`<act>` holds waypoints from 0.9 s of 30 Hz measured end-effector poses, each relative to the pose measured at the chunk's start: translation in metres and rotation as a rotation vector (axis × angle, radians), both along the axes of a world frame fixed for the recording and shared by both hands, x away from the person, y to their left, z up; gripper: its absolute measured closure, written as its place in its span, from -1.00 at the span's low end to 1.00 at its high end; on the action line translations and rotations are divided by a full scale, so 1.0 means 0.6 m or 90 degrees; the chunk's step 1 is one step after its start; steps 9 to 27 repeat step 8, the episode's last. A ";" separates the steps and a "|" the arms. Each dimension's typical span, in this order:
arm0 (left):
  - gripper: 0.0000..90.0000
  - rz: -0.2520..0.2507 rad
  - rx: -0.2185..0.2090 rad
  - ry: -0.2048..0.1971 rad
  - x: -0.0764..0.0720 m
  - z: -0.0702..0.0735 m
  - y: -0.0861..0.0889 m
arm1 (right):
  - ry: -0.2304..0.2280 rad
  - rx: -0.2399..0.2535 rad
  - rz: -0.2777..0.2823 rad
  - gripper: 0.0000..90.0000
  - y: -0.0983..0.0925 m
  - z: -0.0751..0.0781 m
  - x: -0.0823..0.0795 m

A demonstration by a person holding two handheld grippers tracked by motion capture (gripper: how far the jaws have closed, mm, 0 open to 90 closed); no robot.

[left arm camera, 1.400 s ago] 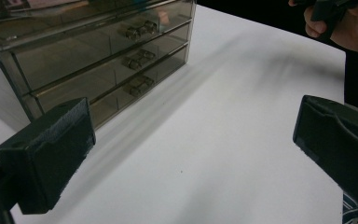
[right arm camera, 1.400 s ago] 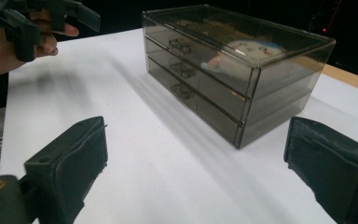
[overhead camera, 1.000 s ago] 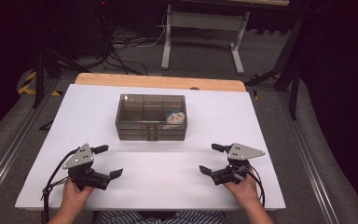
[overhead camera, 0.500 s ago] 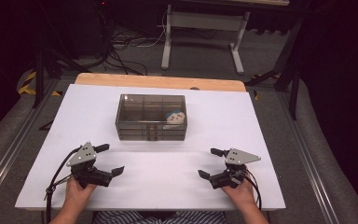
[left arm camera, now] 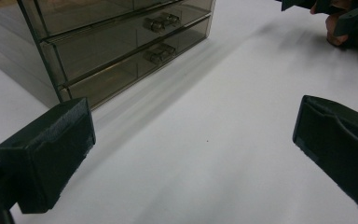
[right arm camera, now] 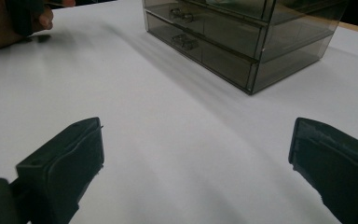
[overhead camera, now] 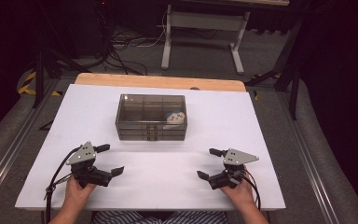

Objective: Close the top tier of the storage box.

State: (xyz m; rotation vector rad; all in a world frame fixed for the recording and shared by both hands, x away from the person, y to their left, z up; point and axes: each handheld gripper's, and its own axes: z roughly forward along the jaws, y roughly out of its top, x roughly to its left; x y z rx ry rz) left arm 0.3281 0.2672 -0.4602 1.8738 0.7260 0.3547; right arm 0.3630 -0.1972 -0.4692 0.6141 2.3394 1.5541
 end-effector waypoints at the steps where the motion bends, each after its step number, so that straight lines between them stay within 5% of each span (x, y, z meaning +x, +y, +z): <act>1: -1.00 0.000 0.000 0.000 0.000 0.000 0.000 | 0.004 0.002 0.002 -0.92 0.000 0.000 0.001; 27: -1.00 0.001 -0.001 -0.002 -0.001 0.001 0.000 | 0.017 0.015 0.007 -0.92 -0.003 0.002 0.002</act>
